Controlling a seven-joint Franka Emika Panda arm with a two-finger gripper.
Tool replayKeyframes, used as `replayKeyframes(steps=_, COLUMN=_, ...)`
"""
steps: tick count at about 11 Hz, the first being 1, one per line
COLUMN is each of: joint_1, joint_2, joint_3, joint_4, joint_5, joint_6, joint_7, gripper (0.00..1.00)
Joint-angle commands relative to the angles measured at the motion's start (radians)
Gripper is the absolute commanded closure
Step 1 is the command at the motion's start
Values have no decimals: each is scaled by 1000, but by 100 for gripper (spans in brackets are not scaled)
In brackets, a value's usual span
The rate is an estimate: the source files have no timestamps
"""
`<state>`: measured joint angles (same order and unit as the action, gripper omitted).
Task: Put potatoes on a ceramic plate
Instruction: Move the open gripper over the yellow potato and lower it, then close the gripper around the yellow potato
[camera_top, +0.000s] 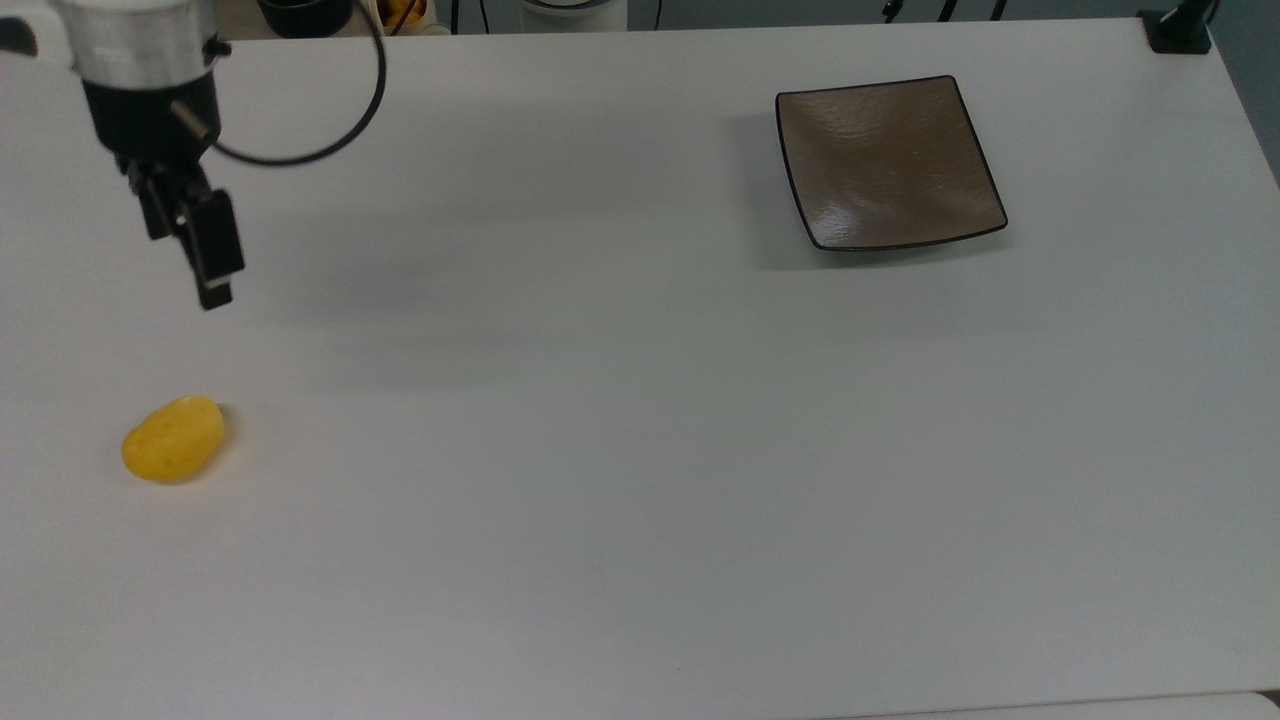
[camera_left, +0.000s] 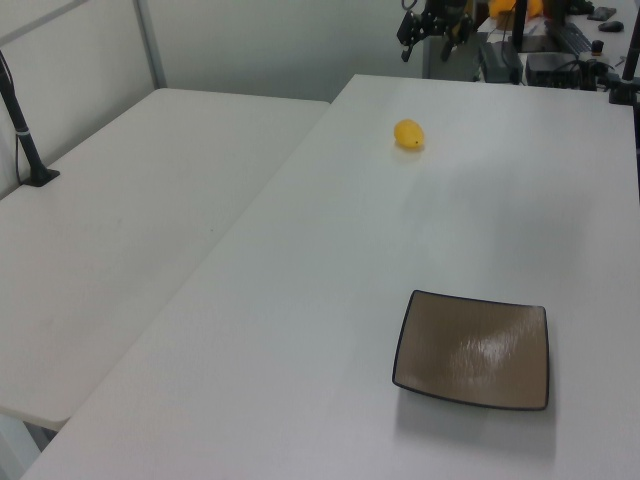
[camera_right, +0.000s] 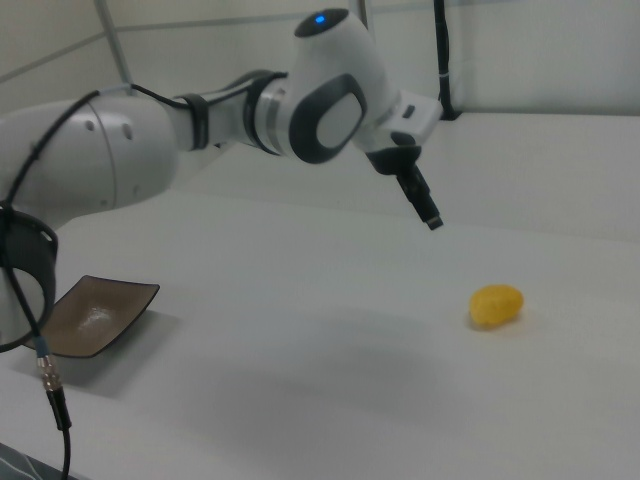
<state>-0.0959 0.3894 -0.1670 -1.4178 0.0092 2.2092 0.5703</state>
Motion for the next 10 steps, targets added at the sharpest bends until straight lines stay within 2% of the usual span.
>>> replayKeyframes(steps=1, joint_1=-42, joint_2=115, joint_3=-8, joint_4=48, joint_5=-26, joint_6=116, joint_7=42, gripper=0)
replayKeyframes(steps=3, joint_1=-59, joint_2=193, joint_3=-9, joint_4=50, joint_5=-61, joint_6=194, joint_7=48, gripper=0)
replayKeyframes(steps=7, joint_1=-77, joint_2=317, joint_3=-16, joint_4=72, joint_5=-77, joint_6=300, joint_7=54, gripper=0)
replayKeyframes(steps=10, joint_1=-79, joint_2=371, joint_3=-14, joint_4=91, joint_5=-91, joint_6=342, joint_7=56, gripper=0)
